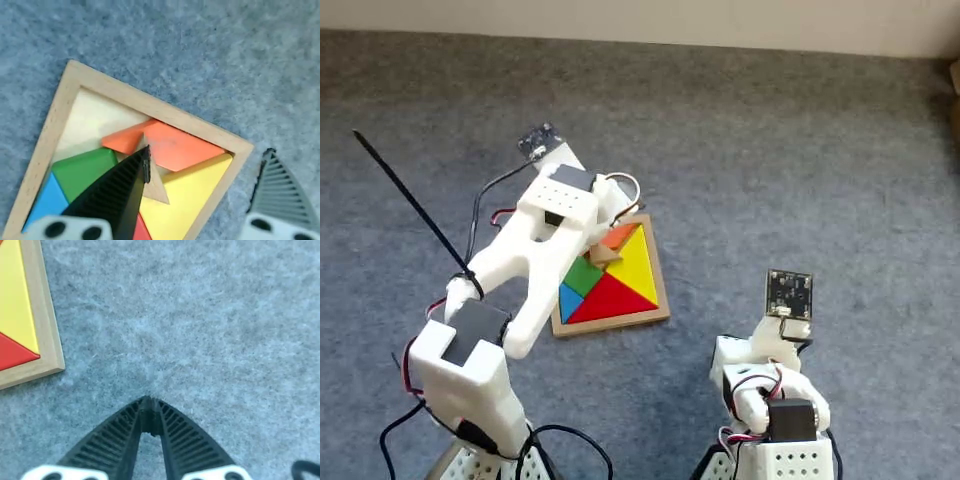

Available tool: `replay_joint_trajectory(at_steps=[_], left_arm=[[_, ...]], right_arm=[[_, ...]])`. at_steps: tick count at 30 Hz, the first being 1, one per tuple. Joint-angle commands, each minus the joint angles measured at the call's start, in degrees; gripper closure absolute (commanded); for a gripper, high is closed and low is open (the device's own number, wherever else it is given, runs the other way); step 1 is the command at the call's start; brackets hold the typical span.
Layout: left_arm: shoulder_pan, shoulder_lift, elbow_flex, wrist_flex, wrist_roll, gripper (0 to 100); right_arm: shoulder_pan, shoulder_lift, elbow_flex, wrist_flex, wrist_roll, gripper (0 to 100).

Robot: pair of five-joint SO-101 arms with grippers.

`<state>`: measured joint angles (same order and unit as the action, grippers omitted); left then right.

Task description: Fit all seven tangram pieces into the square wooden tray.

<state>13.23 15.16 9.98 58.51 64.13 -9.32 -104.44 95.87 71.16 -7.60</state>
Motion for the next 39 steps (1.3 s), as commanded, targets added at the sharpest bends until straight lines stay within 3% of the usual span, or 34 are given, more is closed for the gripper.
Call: replay_joint_trajectory(at_steps=[1,15,23,30,39], left_arm=[[-1.1,-0.8,-0.2,1.2,-0.4,68],[-0.7,-1.0,-0.9,6.5,0.0,68],[0.1,-7.0,-4.5,13.9,0.1,68],[5.1,-8.0,-2.0,14.2,0.0,68],[5.2,-8.0,3.1,12.0,0.0,68]], right_arm=[[0.7,-0.7,7.8,0.4,-0.4,98.9],[0.7,-0.7,7.8,0.4,-0.4,98.9],[0.7,-0.7,7.8,0.4,-0.4,98.9],[0.7,-0.7,7.8,0.4,-0.4,98.9],[0.7,-0.7,7.8,0.4,-0.4,98.9]])
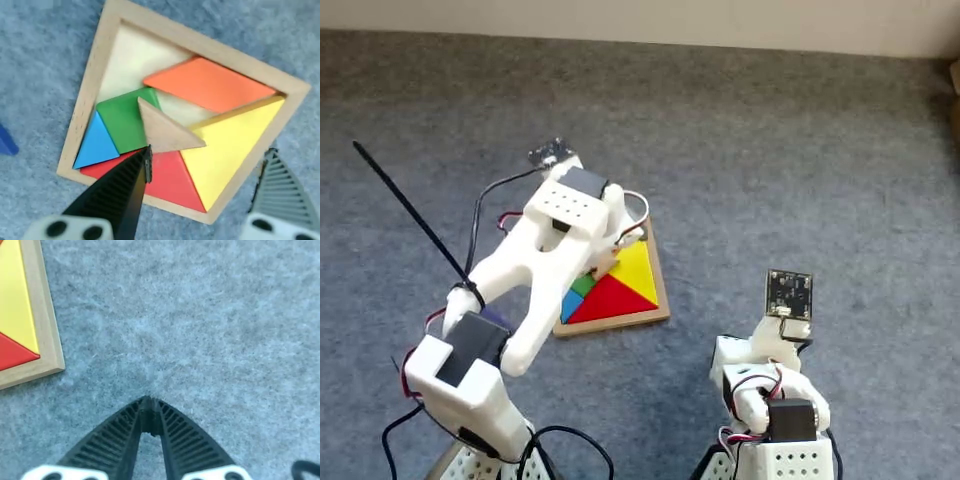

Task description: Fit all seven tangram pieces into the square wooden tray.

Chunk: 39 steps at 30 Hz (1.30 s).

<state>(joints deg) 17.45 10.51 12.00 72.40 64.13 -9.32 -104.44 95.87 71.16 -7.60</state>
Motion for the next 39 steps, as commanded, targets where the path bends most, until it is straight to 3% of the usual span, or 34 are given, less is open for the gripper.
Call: replay_joint_trajectory(at_steps=[1,10,22,31,39], left_arm=[[0.9,-3.3,2.4,-3.5,0.0,68],[0.0,-3.4,9.1,-16.5,0.0,68],[-0.1,-4.5,7.8,-17.6,0.0,68],[-0.3,-12.4,8.3,-17.7,0.0,68],[-0.2,-6.1,8.3,-22.5,-0.1,68]], right_arm=[[0.7,-0.7,7.8,0.4,-0.4,98.9],[0.7,-0.7,7.8,0.4,-0.4,98.9],[0.7,-0.7,7.8,0.4,-0.4,98.9],[0.7,-0.7,7.8,0.4,-0.4,98.9],[0.7,-0.7,7.8,0.4,-0.4,98.9]])
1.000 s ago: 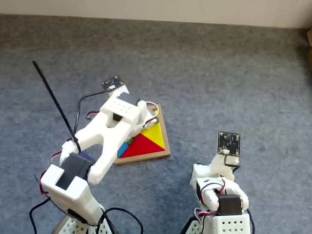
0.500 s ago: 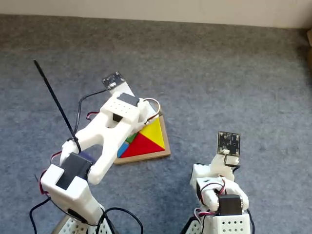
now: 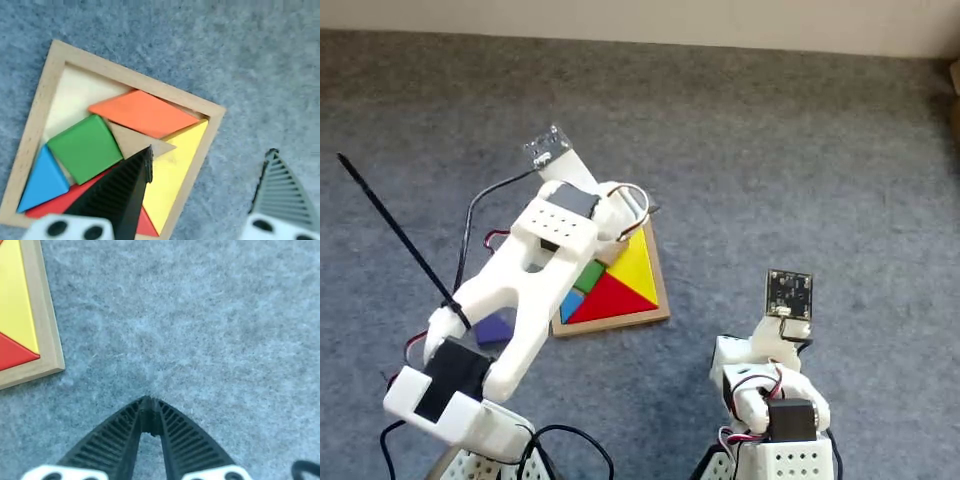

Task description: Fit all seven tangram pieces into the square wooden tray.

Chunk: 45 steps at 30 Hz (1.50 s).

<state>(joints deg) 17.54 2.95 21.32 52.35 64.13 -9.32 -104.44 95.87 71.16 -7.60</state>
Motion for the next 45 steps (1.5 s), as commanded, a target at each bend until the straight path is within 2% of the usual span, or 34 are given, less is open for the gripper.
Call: replay_joint_trajectory(at_steps=[1,8,18,29,34,41,45], left_arm=[[-0.4,2.8,-1.2,-3.2,-0.1,68],[-0.8,8.4,-1.2,-3.4,-0.4,68],[-4.5,4.7,-0.9,-3.3,-0.4,68],[2.8,-5.1,-0.8,-1.2,-0.1,68],[4.4,-3.3,-0.8,-1.3,-0.1,68],[4.0,6.5,-1.6,-1.3,-0.4,68],[2.3,5.4,-1.5,-1.0,-0.4,68]], right_arm=[[0.7,-0.7,7.8,0.4,-0.4,98.9],[0.7,-0.7,7.8,0.4,-0.4,98.9],[0.7,-0.7,7.8,0.4,-0.4,98.9],[0.7,-0.7,7.8,0.4,-0.4,98.9],[0.7,-0.7,7.8,0.4,-0.4,98.9],[0.7,-0.7,7.8,0.4,-0.4,98.9],[0.7,-0.7,7.8,0.4,-0.4,98.9]])
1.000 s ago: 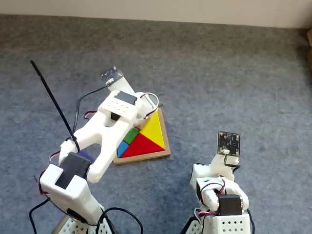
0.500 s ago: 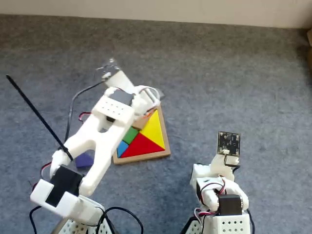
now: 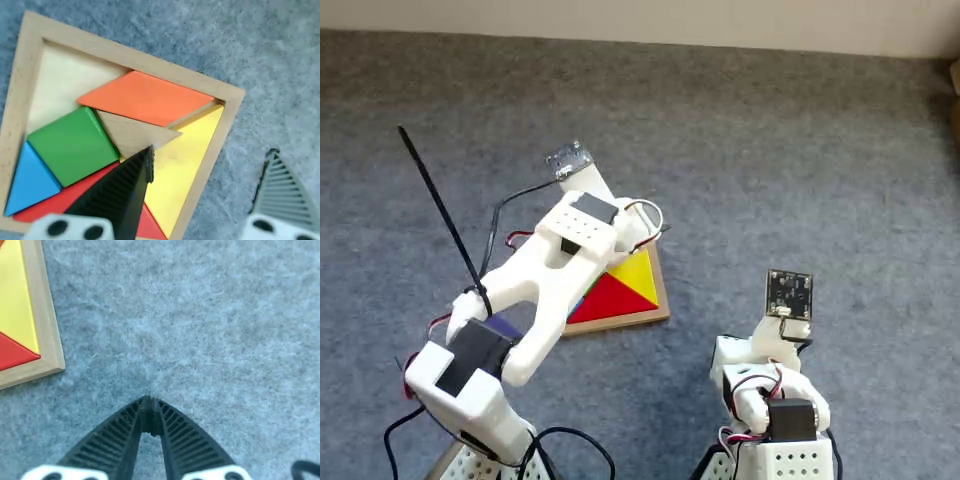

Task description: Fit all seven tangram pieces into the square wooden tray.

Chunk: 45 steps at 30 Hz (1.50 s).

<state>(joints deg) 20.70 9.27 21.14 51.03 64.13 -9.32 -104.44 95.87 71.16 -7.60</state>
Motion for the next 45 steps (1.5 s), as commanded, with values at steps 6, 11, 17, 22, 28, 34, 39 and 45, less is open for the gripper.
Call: replay_joint_trajectory(at_steps=[6,11,17,22,28,34,39,45], left_arm=[[-1.2,-6.5,-0.6,0.9,-0.2,68],[-1.5,-9.8,-0.7,1.8,-0.1,68],[-1.2,-7.3,-0.9,1.2,-0.3,68],[-1.7,-0.2,-1.0,-1.7,-0.3,68],[-2.9,-0.4,-0.8,-1.6,-0.2,68],[-1.5,-8.0,-0.9,1.3,0.0,68],[-2.9,-12.9,-0.6,2.9,0.0,68],[-9.8,-13.1,-0.6,2.5,-0.4,68]], right_arm=[[0.7,-0.7,7.8,0.4,-0.4,98.9],[0.7,-0.7,7.8,0.4,-0.4,98.9],[0.7,-0.7,7.8,0.4,-0.4,98.9],[0.7,-0.7,7.8,0.4,-0.4,98.9],[0.7,-0.7,7.8,0.4,-0.4,98.9],[0.7,-0.7,7.8,0.4,-0.4,98.9],[0.7,-0.7,7.8,0.4,-0.4,98.9],[0.7,-0.7,7.8,0.4,-0.4,98.9]])
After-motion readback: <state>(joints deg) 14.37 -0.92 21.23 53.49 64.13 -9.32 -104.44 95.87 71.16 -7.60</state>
